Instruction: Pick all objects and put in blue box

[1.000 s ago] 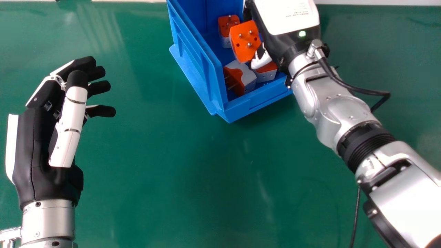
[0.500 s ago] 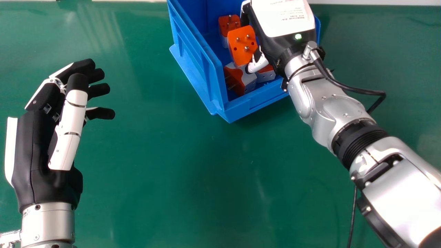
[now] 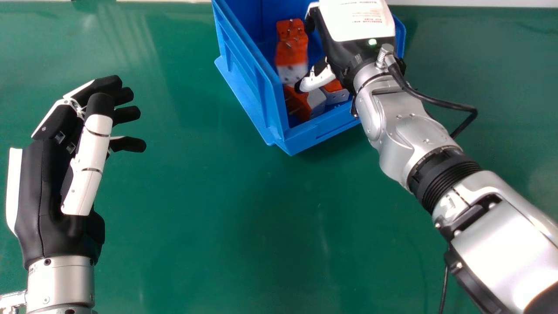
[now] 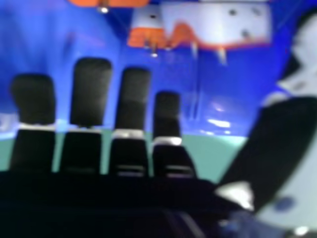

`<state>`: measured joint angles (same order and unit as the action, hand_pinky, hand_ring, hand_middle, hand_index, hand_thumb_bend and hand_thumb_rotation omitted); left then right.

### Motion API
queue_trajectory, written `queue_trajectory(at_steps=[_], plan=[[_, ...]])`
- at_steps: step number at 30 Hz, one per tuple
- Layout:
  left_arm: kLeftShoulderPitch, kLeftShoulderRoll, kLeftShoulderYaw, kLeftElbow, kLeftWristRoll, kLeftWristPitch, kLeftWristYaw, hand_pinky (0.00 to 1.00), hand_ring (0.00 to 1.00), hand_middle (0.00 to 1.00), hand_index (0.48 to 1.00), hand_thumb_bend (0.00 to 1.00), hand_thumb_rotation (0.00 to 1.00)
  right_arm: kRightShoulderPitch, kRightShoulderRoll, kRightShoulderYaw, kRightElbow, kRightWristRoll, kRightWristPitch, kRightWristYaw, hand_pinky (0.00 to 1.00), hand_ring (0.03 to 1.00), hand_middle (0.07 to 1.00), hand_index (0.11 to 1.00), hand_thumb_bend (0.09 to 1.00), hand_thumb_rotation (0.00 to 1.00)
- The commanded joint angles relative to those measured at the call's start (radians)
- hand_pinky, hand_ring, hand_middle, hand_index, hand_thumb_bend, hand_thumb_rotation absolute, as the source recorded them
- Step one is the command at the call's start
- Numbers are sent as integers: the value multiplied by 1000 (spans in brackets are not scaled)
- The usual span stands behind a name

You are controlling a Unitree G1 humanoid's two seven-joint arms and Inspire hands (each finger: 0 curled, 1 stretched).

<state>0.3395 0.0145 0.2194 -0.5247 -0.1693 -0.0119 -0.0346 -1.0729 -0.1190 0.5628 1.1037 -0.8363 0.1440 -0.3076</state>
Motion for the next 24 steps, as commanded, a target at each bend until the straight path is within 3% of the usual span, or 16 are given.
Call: queue_trajectory(at_steps=[1,6,10,15,21,24], plan=[[-5,5,1,-25,-6,-5,2,465,657,697,669,613,622,-28,-9,13,-18,-12,8,-14,417,592,779,884,734,466],[-8,3,-4,-29,2,0,9,455,651,692,663,615,620,-26,-13,19,-18,-6,3,-39,422,604,793,887,747,472],[-9,6,-3,-26,-1,-5,5,453,650,691,661,618,622,-29,-15,17,-24,4,3,-25,426,611,801,888,750,464],[-9,1,-3,-27,0,-3,11,460,657,697,663,619,623,-30,-16,29,-18,-7,2,-31,425,618,808,884,748,452],[-2,2,-4,-24,-13,-8,4,467,662,699,665,613,622,-26,-24,50,-26,-21,9,-39,433,623,810,879,738,459],[2,4,-5,-24,-2,-13,5,475,668,704,670,610,619,-18,-37,49,-48,-15,3,-34,428,619,807,873,736,456]])
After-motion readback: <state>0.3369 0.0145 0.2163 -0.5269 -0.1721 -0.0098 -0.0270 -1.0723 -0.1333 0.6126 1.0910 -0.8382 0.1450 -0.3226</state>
